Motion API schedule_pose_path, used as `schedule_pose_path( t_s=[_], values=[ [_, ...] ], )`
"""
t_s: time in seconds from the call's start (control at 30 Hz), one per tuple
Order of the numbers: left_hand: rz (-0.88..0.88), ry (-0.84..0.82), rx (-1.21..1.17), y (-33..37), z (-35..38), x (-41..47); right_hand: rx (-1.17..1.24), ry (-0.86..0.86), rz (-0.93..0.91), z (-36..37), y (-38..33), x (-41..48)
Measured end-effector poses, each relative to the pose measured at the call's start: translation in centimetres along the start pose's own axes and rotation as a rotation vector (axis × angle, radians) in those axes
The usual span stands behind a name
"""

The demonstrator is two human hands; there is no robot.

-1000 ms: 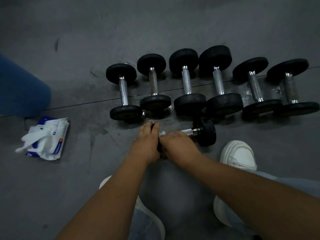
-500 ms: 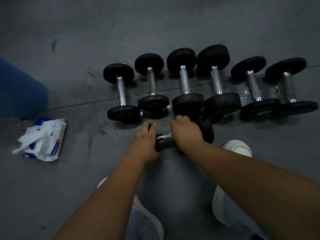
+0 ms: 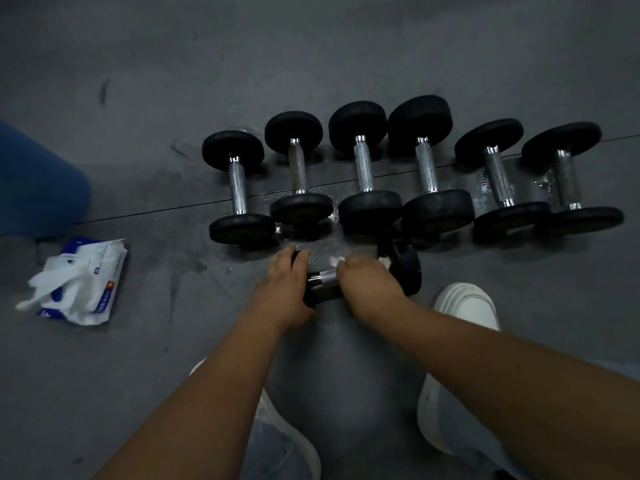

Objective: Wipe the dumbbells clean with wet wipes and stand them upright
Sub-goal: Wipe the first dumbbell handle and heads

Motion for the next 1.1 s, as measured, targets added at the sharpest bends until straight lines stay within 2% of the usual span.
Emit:
schedule_pose_path(
  t_s=[0.1,0.2,0.33,0.4,0.5,0.6,0.7,0.87,1.0,1.1],
  values=[
    [0.005,-0.007,0.020,0.0,0.1,-0.1,-0.011,-0.006,-0.068,-0.9,1.0,0.7],
    [0.011,0.001,0.115,0.3,-0.7,0.1,-0.094,-0.063,0.016,-0.2,1.9,1.2],
    [0.059,0.026,0.225,0.2,-1.2,-0.3,-0.077,-0.274,0.026,-0.4,1.6,2.8],
    [0.056,-0.037,0.208,-0.4,-0.6,-0.6,-0.085,-0.347,0.017,-0.9,1.7,2.8],
    [0.034,-0.087,0.186,-1.0,-0.2,-0.9,-0.136,-0.217,-0.040,-1.1,1.4,2.0],
    [0.099,0.121,0.272,-0.4,-0.6,-1.5,-0.093,0.006,-0.051,-0.8,1.7,1.6],
    [0.104,0.299,0.269,0.6,0.0,-1.8,-0.033,0.079,-0.009,-0.3,2.2,1.7],
    [0.042,0.165,0.329,0.3,0.6,-1.5,0.002,0.028,0.033,0.7,0.9,1.2],
    [0.042,0.144,0.355,0.5,0.3,-1.3,0.059,0.121,-0.091,2.1,-1.0,0.1],
    [0.024,0.114,0.292,0.3,0.4,-0.9,0.104,0.172,0.024,2.6,-0.7,-0.3]
  ],
)
Point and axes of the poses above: each hand's wrist, its own x-axis towards the middle knuckle, its own z-axis out of the palm, y = z × x, the point moved 3 cm from there along x, towards the middle knuckle, and after that the axes turned 2 degrees about -y, right-handed, at the moved point
